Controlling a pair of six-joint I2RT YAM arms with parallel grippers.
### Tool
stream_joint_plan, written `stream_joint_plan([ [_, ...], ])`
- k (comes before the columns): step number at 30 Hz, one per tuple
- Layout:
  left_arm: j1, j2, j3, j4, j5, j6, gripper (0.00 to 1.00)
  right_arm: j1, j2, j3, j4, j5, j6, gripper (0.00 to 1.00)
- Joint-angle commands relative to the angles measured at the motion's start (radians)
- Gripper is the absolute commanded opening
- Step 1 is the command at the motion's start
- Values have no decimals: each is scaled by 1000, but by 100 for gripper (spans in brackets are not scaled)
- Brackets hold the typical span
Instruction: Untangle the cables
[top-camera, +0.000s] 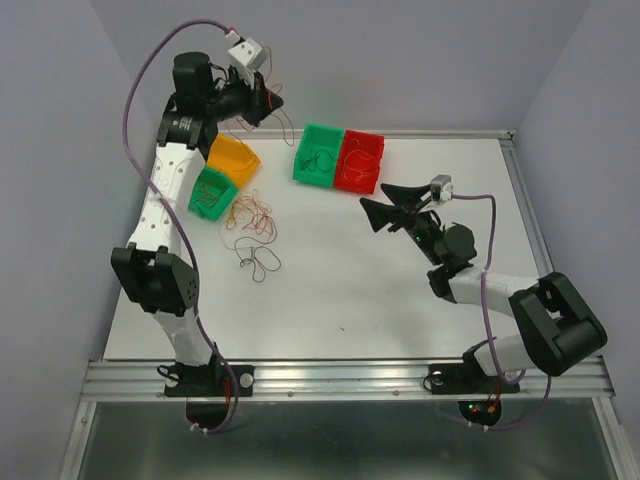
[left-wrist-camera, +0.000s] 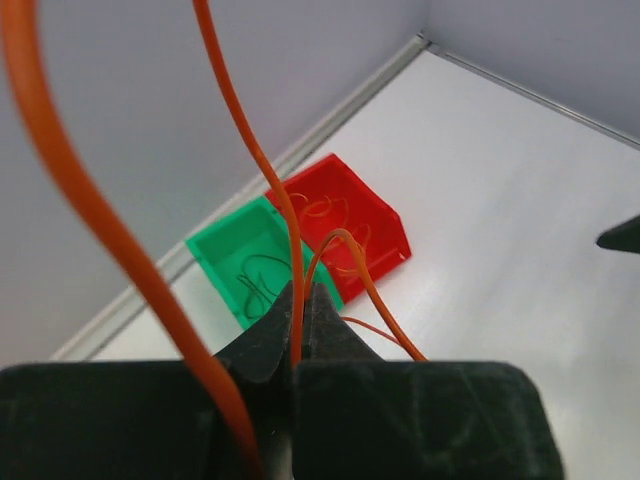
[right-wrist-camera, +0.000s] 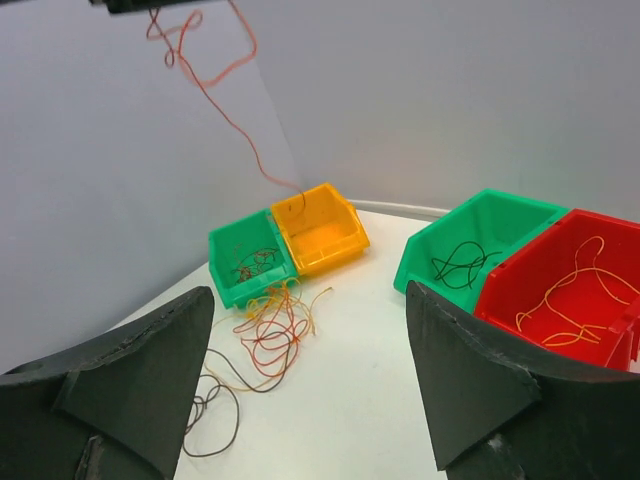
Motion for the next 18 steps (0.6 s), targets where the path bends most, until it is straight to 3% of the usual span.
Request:
stream_joint_plan([
  [1, 79, 134, 303, -146, -52, 57, 0, -5, -21, -24, 351, 15, -17, 82],
  [3, 102, 222, 471, -214, -67, 65, 0, -5, -20, -24, 351, 13, -17, 82],
  [5, 134, 257, 515, -196, -74, 62, 0, -5, -18, -26, 351, 10, -19, 82],
  [11, 209, 307, 429, 1, -78, 52, 0, -6, -26, -36, 350, 10, -25, 82],
  [18, 273, 372, 411, 56, -17, 61, 0, -8, -72, -76, 348, 21, -34, 82],
])
